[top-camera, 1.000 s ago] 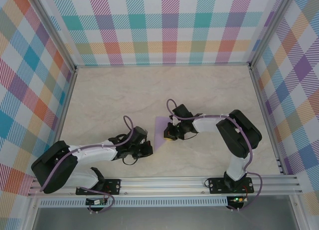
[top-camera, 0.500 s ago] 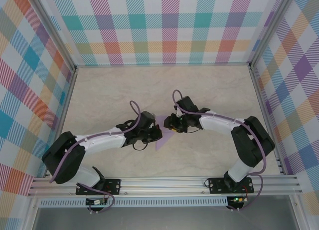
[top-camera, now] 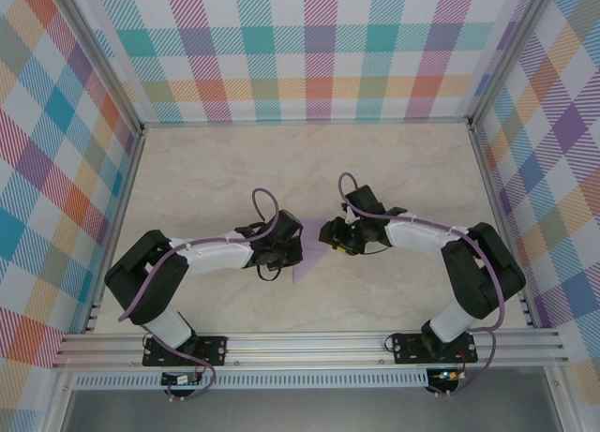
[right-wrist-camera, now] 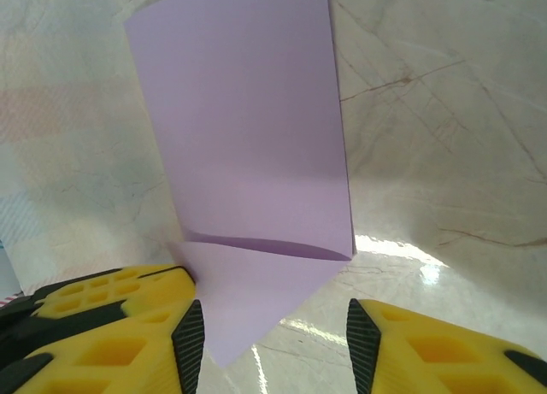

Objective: Fold a paper plane with a square sheet of paper (pick it up from the middle)
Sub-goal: Third fold the triangle at the center of the table, then fourth fold the wing at the center of the table.

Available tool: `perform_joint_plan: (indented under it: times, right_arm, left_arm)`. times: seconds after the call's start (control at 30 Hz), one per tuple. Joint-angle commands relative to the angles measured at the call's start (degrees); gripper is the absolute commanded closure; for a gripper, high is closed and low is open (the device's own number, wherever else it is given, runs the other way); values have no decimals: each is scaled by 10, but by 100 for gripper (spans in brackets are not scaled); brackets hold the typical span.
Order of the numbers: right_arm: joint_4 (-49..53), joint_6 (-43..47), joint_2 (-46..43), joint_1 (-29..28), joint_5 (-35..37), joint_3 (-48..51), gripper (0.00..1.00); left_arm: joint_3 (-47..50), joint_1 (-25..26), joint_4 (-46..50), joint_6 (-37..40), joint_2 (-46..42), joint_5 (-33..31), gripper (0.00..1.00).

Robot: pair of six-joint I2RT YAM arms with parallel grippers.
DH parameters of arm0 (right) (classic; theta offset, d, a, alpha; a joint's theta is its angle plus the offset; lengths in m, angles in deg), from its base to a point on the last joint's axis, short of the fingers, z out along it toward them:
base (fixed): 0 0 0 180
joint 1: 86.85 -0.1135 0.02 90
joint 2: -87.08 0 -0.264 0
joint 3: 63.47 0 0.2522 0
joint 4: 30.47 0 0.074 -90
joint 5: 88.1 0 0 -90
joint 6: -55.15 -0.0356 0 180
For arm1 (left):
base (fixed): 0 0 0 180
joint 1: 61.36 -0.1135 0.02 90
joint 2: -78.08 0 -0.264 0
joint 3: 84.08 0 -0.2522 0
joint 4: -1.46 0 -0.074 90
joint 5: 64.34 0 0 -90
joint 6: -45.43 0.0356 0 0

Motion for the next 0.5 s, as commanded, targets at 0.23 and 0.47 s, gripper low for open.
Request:
perform_joint_plan:
  times: [0.23, 0.47]
  right_arm:
    - [-25, -20, 40, -1, -48, 1, 54]
    - [-42, -27, 59, 0, -64, -1, 59]
  left_arm:
    - [12, -3, 47, -40, 13, -33, 100]
    - [22, -3, 43, -47, 15, -29, 100]
